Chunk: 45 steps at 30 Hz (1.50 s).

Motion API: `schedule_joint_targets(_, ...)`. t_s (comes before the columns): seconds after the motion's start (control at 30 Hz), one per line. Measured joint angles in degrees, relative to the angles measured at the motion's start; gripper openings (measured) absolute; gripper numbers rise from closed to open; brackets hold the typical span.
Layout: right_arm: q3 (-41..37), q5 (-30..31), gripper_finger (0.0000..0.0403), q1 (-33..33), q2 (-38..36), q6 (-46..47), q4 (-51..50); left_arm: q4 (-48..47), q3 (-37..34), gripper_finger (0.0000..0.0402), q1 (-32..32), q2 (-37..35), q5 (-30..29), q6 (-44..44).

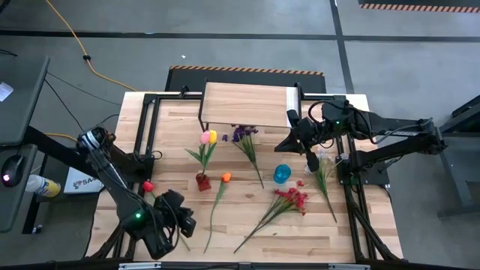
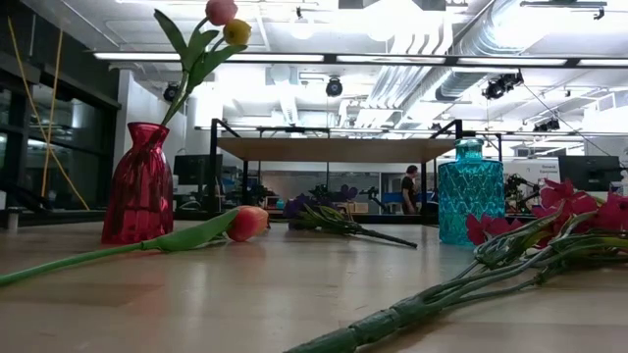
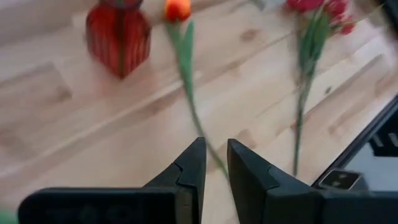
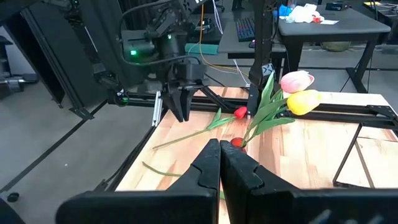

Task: Pick and place flowers into a vace then onto a shelf
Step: Put the red flower into the red vase

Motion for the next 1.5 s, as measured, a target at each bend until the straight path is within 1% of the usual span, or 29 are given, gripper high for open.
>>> schedule_joint_targets(0.2,0.0,0.0,0.0,0.0,0.0,0.0,0.0,-0.5,0.0,0.0099,0.0,1.7,14.0,-6.2)
schedule_joint_targets(0.3,0.0,0.0,0.0,0.0,0.0,0.0,0.0,-0.9,0.0,0.0099,0.0,2.7,18.4,-9.2)
schedule_joint_targets(0.43,0.0,0.0,0.0,0.0,0.0,-0.2,0.1,-0.8,0.0,0.0099,0.0,3.5,20.6,-9.5)
schedule_joint_targets(0.57,0.0,0.0,0.0,0.0,0.0,-0.2,0.1,-0.8,-0.1,0.0099,0.0,4.0,21.3,-11.3)
schedule_joint_targets(0.73,0.0,0.0,0.0,0.0,0.0,0.0,0.1,-1.5,-0.1,0.0099,0.0,4.0,24.6,-15.2)
schedule_joint_targets(0.9,0.0,0.0,0.0,0.0,0.0,0.0,0.1,-2.8,-0.1,0.0099,0.0,4.0,29.6,-18.3)
schedule_joint_targets(1.0,0.0,0.0,0.0,0.0,0.0,0.0,0.1,-3.0,-0.1,0.0105,0.0,4.0,29.7,-19.1)
schedule_joint_targets(1.07,0.0,0.0,0.0,0.0,0.0,0.0,0.1,-3.3,-0.1,0.0118,0.0,4.0,29.8,-19.5)
schedule_joint_targets(1.13,0.0,0.0,0.0,0.0,0.0,0.1,0.1,-3.4,-0.1,0.0141,0.0,4.0,29.8,-19.5)
schedule_joint_targets(1.4,0.0,0.0,0.0,0.0,0.0,0.0,0.2,-6.4,-0.1,0.0257,0.0,4.0,29.8,-19.7)
schedule_joint_targets(1.5,0.0,0.0,0.0,0.0,0.0,-0.1,0.2,-5.9,-0.1,0.0298,0.0,4.0,29.6,-19.8)
